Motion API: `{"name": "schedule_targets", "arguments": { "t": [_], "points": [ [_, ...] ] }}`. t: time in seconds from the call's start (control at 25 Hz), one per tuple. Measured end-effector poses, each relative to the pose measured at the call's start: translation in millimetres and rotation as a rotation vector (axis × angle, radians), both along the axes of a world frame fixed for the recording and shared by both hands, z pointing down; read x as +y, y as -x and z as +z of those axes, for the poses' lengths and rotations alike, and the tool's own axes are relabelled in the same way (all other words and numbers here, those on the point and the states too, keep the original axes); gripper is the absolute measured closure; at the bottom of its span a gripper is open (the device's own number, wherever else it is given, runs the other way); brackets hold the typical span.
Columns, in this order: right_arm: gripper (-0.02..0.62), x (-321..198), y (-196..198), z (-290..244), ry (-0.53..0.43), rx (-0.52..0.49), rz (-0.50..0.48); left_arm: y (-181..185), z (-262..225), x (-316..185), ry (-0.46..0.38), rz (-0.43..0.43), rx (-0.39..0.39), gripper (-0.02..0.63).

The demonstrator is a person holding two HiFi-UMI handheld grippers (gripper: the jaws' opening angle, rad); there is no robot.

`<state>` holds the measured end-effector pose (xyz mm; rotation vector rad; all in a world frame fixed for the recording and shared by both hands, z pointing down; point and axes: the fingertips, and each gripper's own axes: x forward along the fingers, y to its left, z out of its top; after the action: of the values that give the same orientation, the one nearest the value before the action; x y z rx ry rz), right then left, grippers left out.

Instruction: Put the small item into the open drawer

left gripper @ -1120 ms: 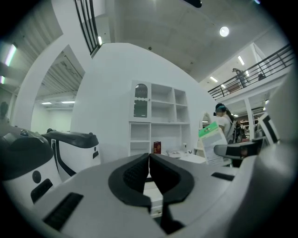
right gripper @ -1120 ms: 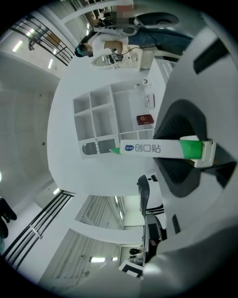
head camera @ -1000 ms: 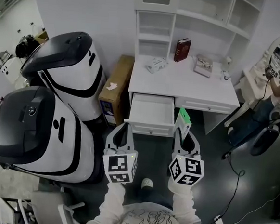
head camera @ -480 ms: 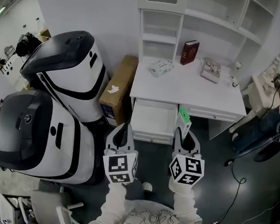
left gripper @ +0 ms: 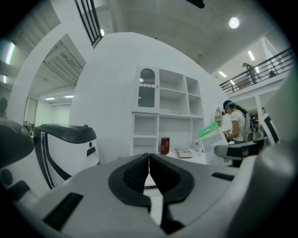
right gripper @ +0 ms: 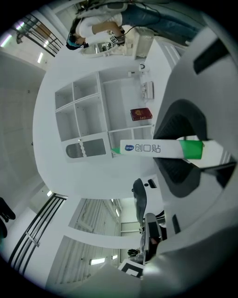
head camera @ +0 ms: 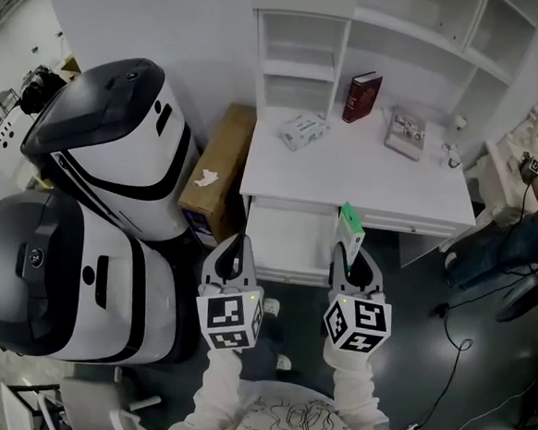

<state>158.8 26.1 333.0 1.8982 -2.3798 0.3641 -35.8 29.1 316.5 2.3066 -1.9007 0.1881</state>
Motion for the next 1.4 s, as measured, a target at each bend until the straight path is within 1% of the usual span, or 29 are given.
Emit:
{"name": "schedule_targets", "arguments": {
  "t": [0.2,0.4,0.76,1.12,1.4],
  "points": [
    [0.506,-43.5,0.6,8.4,0.017,0.001,0.014,-2.7,11.0,-46.7,0.021,0.028,-0.004,0.600],
    [0.506,-89.0,9.4,21.0,0.044,0.011,0.027,5.6,22.7,-96.4,0.041,0.049,-0.005,0.600],
    [0.506,-153.7,17.6,50.5,0.121,0.016,0.054,10.2,47.2,-168.4,0.100,0.092,-0.002,0.600],
    [0.506,-192.8,23.3,97.7,0.230,0.032,0.061,11.6,91.1,-213.5,0.197,0.122,0.003,0.600],
    [0.506,-209.7,29.2,137.9,0.320,0.045,0.038,13.7,126.1,-235.3,0.271,0.140,0.000,0.600]
  ]
}}
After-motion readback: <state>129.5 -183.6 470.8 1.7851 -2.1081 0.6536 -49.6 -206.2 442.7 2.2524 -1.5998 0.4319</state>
